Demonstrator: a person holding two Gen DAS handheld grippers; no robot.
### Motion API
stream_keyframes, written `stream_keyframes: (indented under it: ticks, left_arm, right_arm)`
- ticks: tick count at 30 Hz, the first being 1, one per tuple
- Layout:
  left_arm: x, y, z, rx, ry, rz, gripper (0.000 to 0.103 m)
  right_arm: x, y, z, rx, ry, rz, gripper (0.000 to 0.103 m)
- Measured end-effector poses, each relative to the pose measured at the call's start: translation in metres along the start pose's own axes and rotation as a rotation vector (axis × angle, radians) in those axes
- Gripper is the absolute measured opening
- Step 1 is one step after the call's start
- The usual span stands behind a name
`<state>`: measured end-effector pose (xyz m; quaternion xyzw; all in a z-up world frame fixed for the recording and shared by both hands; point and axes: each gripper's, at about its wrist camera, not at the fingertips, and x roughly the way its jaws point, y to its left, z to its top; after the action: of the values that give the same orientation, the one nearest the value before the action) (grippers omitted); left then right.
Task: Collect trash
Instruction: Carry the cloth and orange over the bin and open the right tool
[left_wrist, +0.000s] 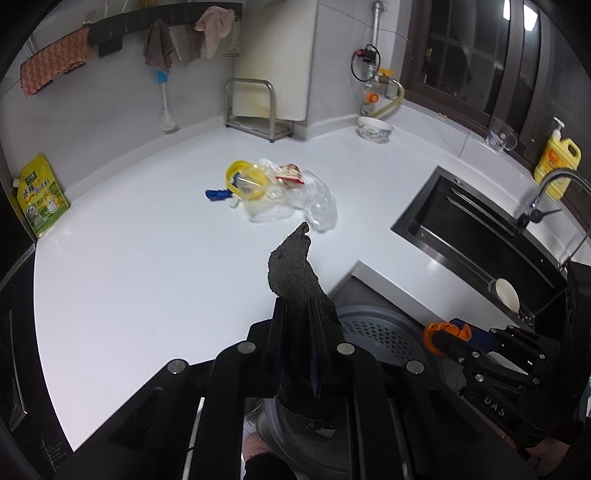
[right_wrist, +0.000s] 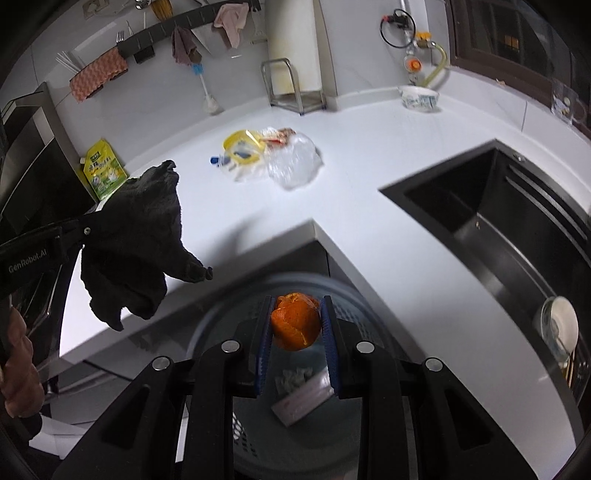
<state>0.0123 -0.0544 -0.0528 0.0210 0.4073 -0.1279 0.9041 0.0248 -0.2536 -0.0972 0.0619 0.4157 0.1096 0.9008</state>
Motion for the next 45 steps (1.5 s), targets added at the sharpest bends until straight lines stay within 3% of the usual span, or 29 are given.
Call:
stream_keyframes:
  ticks: [12, 33, 38, 39, 41, 42, 45]
  left_arm:
    - [0.025, -0.023, -0.045, 0.021, 0.074, -0.018, 0.012]
    - [0.061, -0.013, -0.077, 0.022, 0.187, 0.005, 0.013]
    - [0.059, -0.01, -0.079, 0.023, 0.186, 0.026, 0.024]
    - [0.058, -0.009, -0.079, 0.021, 0.182, 0.032, 0.03]
    - [0.056, -0.008, -0.078, 0.018, 0.171, 0.047, 0.045]
    - [0.054, -0.007, -0.077, 0.015, 0.162, 0.053, 0.053]
    - [0.05, -0.004, -0.076, 0.01, 0.153, 0.062, 0.053]
  right_arm:
    - [0.011, -0.02, -0.036, 0.029, 0.072, 0.001, 0.025]
    - [0.053, -0.018, -0.053, 0.052, 0.192, 0.026, 0.025]
    - [0.058, -0.019, -0.056, 0.053, 0.206, 0.016, 0.031]
    - [0.058, -0.019, -0.056, 0.052, 0.206, 0.014, 0.034]
    - [0.057, -0.02, -0.055, 0.056, 0.197, 0.008, 0.051]
    - [0.055, -0.021, -0.054, 0.058, 0.188, 0.007, 0.052]
    - [0.052, -0.021, -0.052, 0.056, 0.174, 0.005, 0.052]
